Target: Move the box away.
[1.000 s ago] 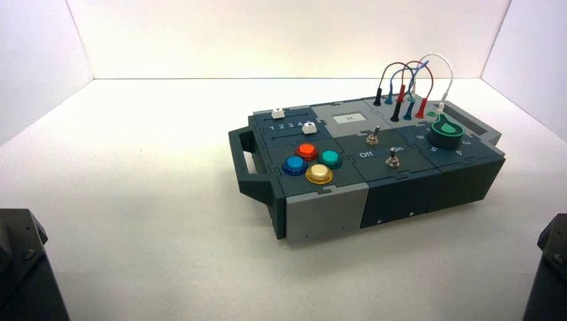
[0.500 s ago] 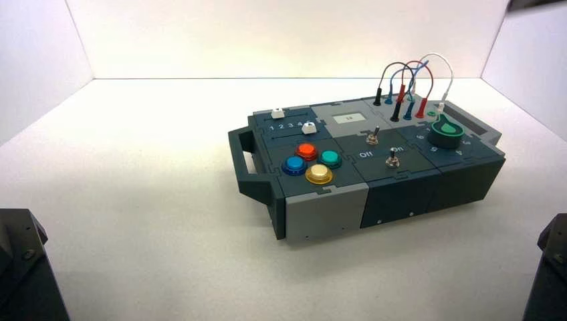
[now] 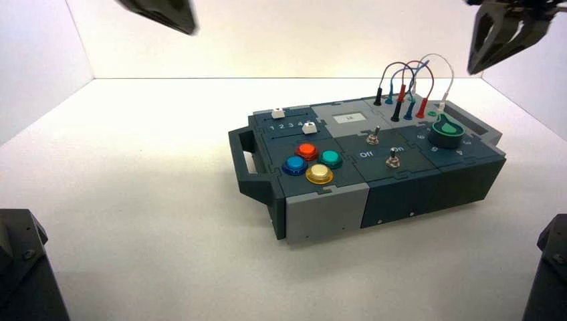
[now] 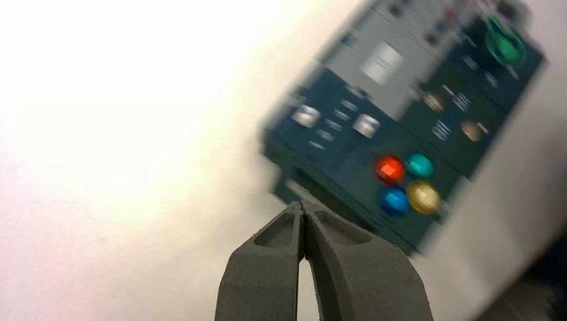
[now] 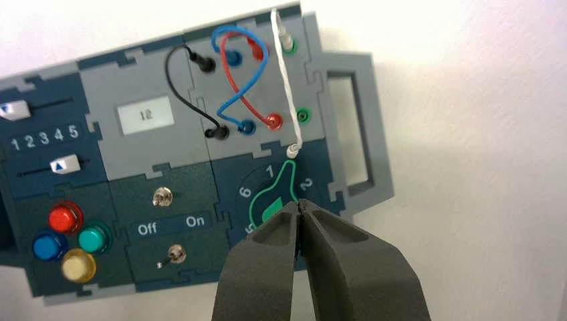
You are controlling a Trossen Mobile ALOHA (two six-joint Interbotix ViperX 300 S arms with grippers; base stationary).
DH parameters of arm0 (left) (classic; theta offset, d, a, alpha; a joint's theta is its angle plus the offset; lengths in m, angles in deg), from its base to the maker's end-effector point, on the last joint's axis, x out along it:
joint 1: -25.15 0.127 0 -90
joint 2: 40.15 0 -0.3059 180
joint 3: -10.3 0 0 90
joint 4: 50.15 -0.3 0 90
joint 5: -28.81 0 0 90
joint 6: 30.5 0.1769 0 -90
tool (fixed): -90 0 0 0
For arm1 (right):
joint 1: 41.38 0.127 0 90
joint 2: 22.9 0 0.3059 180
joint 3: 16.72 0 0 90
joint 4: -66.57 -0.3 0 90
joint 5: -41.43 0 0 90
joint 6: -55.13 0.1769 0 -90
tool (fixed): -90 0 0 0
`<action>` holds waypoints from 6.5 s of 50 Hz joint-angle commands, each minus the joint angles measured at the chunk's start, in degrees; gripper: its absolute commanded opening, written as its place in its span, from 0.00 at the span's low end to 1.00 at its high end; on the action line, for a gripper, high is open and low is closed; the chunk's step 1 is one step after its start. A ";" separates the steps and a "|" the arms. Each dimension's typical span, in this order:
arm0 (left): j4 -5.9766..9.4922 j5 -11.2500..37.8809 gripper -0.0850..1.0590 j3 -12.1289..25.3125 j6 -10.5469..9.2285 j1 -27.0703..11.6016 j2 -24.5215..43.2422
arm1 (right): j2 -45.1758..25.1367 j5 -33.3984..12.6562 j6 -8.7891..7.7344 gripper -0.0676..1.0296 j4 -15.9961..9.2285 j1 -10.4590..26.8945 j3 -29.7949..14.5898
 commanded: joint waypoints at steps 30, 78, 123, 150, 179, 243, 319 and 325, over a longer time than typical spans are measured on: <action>0.09 9.76 0.05 6.24 5.10 -8.09 11.78 | -5.62 -0.26 0.97 0.04 -1.05 -2.72 -4.39; -0.97 6.42 0.05 6.15 8.79 -8.09 19.95 | -18.72 13.10 0.88 0.04 -0.26 -8.79 -6.24; -1.67 5.27 0.05 11.78 13.01 -5.63 31.73 | -25.14 15.29 0.53 0.04 -0.18 -8.70 -9.23; -1.67 4.66 0.05 14.24 14.41 -2.81 37.18 | -27.33 16.00 0.53 0.04 -0.44 -8.53 -10.37; -1.67 4.66 0.05 15.38 14.68 -2.46 39.99 | -32.43 17.75 0.53 0.04 -1.14 -7.73 -12.66; -4.31 4.04 0.05 21.45 14.68 6.15 44.21 | -39.99 17.05 0.53 0.04 -1.76 -5.54 -20.04; -7.91 4.57 0.05 30.23 14.68 12.48 51.77 | -46.32 11.43 -0.26 0.04 -2.11 -3.43 -29.88; -7.82 4.48 0.05 28.65 14.59 11.95 49.04 | -43.95 11.51 -0.26 0.04 -2.02 -3.43 -28.04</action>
